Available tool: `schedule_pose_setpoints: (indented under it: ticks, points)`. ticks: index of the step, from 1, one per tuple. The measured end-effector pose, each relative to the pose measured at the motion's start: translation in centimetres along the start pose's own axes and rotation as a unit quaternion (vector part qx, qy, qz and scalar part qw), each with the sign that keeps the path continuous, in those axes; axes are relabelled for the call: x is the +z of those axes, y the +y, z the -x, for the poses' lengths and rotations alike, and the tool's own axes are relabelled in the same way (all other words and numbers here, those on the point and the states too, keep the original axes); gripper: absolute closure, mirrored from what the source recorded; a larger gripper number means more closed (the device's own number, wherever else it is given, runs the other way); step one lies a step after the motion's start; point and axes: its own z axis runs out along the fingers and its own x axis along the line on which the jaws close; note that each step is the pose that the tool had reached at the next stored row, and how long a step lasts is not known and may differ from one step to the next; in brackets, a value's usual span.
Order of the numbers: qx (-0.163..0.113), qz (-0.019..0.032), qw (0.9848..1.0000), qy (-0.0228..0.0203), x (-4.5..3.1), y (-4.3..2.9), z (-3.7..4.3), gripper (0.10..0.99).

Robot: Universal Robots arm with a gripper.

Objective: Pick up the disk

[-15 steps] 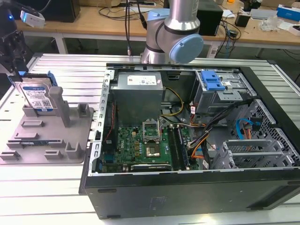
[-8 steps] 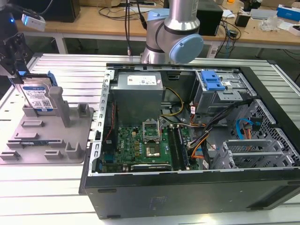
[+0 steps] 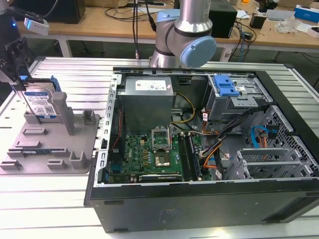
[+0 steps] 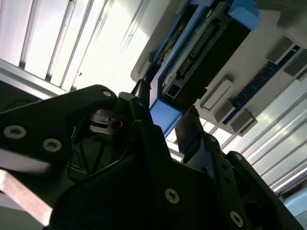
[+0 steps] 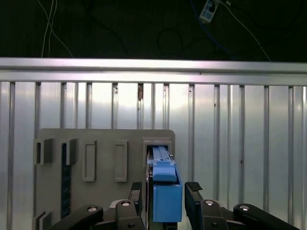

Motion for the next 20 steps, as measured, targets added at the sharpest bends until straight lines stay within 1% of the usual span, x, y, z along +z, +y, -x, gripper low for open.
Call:
schedule_pose_setpoints:
  ticks: [7,20]
  points:
    - [0.000,0.0000,1.0000,0.0000,0.55,-0.02,0.00,0.604]
    - [0.000,0.0000,1.0000,0.0000,1.08,-0.04,0.00,0.604]
